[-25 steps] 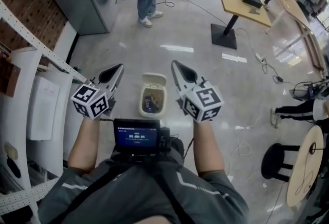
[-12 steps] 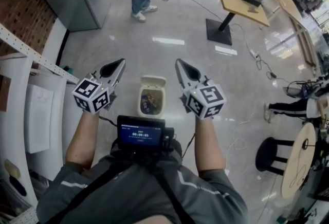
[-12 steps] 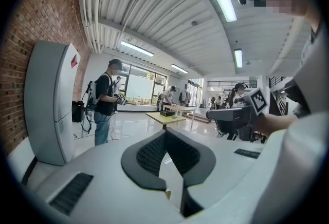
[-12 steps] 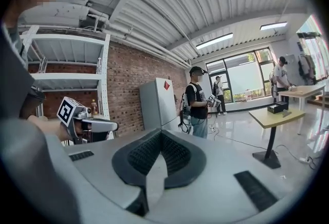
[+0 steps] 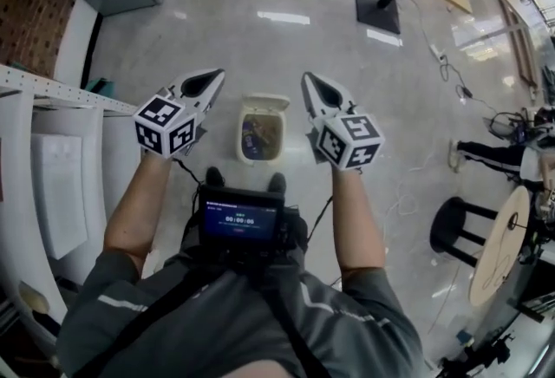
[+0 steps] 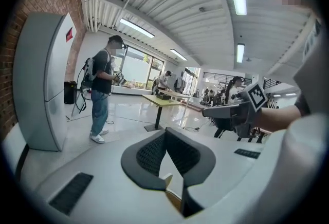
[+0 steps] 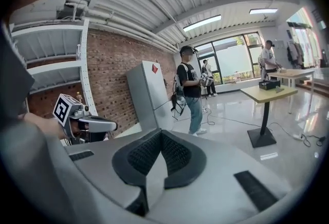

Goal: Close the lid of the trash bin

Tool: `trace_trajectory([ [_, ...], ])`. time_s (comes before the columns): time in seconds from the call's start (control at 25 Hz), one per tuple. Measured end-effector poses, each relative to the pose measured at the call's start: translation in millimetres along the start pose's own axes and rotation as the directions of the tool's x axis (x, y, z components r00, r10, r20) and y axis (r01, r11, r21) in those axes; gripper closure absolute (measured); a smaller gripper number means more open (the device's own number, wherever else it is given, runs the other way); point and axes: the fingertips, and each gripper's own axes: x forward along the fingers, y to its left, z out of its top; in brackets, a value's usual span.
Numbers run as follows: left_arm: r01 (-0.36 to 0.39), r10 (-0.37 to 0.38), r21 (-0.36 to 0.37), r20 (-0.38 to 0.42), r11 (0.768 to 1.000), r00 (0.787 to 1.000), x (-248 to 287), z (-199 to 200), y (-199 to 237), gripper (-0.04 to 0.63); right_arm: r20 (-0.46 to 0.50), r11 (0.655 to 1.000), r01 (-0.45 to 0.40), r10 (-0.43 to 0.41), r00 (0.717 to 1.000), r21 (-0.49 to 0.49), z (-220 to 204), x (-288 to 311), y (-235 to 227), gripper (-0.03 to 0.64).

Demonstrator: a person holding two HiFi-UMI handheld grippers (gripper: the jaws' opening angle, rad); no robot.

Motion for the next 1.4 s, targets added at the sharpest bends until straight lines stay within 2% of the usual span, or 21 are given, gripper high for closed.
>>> trace_trajectory([
  [0.12, 0.011, -0.012, -0.034, -0.037, 0.999, 0.999, 16.5, -20.1, 4.8, 0.600, -0.058, 1.000, 0.011, -0.010, 0.998, 0.013, -27.0, 16.6, -10.5, 0.606],
  [0.36, -0.014, 0.006, -0.078, -0.108, 0.997, 0.994, 40.2, -64.1, 7.1, 0.598, -0.147, 0.999, 0.020, -0.014, 0.989, 0.041, -78.8, 37.5, -23.9, 0.606],
  [0.52, -0.026, 0.008, -0.105, -0.166, 0.994, 0.986, 67.7, -82.6, 22.4, 0.598, -0.199, 0.998, 0.034, -0.021, 0.980, 0.061, -99.1, 63.4, -39.1, 0.606],
  [0.72, -0.020, -0.012, -0.139, -0.224, 0.990, 0.974, 117.5, -157.1, 47.1, 0.598, -0.273, 0.996, 0.072, -0.055, 0.960, 0.051, -173.5, 102.6, -67.8, 0.606],
  [0.84, -0.023, -0.022, -0.171, -0.256, 0.985, 0.966, 132.4, -185.8, 51.7, 0.600, -0.309, 0.995, 0.083, -0.060, 0.949, 0.059, -202.7, 113.8, -77.9, 0.606],
  [1.0, -0.043, -0.023, -0.203, -0.310, 0.978, 0.951, 146.0, -216.0, 56.5, 0.598, -0.354, 0.993, 0.096, -0.064, 0.933, 0.072, -231.4, 126.5, -87.9, 0.606],
  [1.2, -0.039, -0.036, -0.195, -0.366, 0.980, 0.930, 168.9, -244.6, 60.5, 0.598, -0.383, 0.990, 0.103, -0.059, 0.922, 0.094, -259.8, 143.1, -97.0, 0.606],
  [1.4, -0.061, -0.033, -0.227, -0.391, 0.972, 0.920, 182.9, -262.7, 65.2, 0.598, -0.403, 0.988, 0.114, -0.063, 0.913, 0.104, -276.4, 155.0, -105.0, 0.606],
])
